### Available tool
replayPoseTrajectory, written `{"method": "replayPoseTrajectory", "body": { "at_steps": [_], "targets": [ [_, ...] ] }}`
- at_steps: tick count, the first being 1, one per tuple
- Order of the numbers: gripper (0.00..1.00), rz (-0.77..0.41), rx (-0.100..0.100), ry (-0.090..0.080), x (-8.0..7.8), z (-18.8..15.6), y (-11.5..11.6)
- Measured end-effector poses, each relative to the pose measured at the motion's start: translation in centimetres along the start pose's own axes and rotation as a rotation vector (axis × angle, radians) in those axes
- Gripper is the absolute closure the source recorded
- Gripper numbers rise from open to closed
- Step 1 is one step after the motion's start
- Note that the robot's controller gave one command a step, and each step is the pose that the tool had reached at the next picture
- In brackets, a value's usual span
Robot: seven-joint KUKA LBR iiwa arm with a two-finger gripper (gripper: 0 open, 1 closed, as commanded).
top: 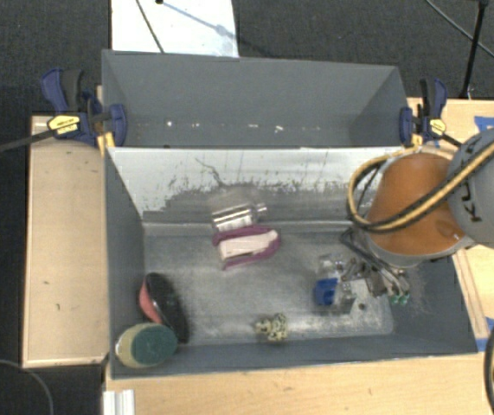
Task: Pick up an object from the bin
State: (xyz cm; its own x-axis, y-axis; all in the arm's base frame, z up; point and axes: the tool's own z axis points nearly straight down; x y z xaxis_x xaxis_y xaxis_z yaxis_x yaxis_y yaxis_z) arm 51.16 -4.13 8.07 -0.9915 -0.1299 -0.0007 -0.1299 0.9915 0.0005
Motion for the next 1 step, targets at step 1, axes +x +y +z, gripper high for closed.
{"method": "replayPoseTrajectory", "body": {
  "at_steps": [1],
  "targets": [
    [1.0, 0.015, 0.002, -0.009, 1.28, -13.08, 0.56]
  ]
}}
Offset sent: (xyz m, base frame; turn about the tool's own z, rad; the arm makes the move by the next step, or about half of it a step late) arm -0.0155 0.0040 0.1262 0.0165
